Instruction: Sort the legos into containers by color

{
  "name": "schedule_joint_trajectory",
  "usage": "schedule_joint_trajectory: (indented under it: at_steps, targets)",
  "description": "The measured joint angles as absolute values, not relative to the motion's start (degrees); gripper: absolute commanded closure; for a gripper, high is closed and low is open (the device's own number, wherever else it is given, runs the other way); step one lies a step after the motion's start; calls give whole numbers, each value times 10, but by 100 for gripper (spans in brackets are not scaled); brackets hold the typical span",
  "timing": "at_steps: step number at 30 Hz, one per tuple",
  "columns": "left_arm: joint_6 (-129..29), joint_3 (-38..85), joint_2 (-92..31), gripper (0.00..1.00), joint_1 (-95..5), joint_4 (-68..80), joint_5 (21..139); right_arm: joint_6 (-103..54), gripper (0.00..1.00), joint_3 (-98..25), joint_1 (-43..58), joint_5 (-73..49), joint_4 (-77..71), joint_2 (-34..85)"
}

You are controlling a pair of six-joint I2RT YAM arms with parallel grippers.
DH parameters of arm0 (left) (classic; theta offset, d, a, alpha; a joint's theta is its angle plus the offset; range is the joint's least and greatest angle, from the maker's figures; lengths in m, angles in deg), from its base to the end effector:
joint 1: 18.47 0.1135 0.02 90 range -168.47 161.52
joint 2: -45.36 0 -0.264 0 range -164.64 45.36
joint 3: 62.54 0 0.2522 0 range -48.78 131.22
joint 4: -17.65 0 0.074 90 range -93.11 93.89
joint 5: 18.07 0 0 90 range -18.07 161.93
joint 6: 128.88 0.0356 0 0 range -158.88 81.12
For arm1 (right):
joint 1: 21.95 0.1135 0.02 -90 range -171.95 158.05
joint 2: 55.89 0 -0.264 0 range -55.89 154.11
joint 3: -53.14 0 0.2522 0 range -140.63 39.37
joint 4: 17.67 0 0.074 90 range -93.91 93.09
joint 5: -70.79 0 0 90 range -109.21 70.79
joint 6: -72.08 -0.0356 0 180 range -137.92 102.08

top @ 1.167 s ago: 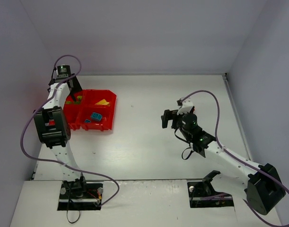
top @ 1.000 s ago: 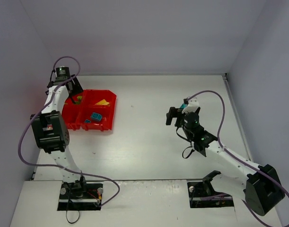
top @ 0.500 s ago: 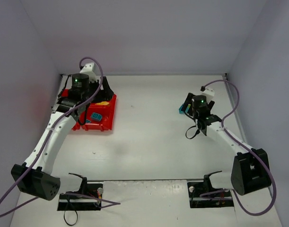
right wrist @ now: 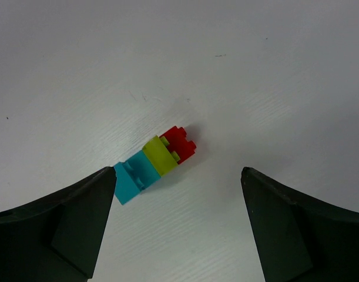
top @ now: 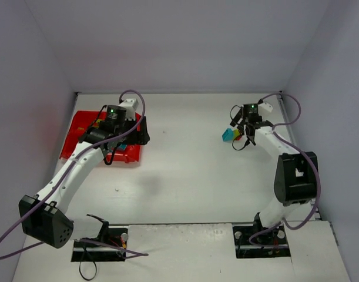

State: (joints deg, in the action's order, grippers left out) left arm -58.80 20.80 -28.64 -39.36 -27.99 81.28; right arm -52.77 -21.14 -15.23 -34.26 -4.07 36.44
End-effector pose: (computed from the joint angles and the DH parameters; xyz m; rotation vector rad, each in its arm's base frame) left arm 0.2633 -0.1067 0.3436 0.1123 2.2523 -0.5704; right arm 0.3614 0.0333 0.2423 0.6607 1.9998 0.1567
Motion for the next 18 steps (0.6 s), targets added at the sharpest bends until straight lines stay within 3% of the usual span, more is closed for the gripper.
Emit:
schedule_joint_trajectory:
  at_steps: [13, 18]
  targets:
    - [-588, 208, -282, 31, -394, -280, 812, -647, 14, -317, -152, -344, 18, 506]
    - [-588, 208, -282, 31, -394, -280, 816, -666, 19, -319, -152, -331, 24, 531]
